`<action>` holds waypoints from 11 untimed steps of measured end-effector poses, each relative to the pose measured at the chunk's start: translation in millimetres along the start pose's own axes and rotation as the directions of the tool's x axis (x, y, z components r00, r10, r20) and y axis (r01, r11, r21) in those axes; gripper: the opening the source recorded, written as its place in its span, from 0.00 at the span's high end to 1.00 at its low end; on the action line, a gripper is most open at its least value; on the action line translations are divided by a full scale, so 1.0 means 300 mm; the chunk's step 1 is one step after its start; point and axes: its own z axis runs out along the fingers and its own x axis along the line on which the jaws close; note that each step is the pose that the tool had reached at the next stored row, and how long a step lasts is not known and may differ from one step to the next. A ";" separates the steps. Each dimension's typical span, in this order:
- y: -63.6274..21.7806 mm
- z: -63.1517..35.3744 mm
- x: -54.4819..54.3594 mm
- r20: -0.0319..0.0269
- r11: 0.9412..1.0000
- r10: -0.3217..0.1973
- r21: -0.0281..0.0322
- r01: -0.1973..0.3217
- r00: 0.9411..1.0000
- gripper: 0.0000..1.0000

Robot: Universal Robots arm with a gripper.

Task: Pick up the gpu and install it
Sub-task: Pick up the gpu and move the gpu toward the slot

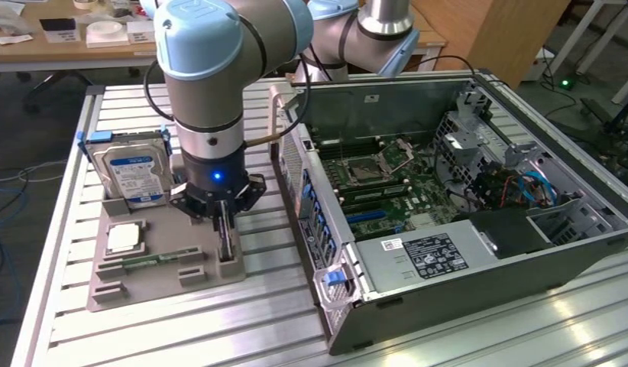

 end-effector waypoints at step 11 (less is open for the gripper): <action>0.004 -0.114 0.004 0.000 1.000 0.000 -0.009 0.000 1.000 0.72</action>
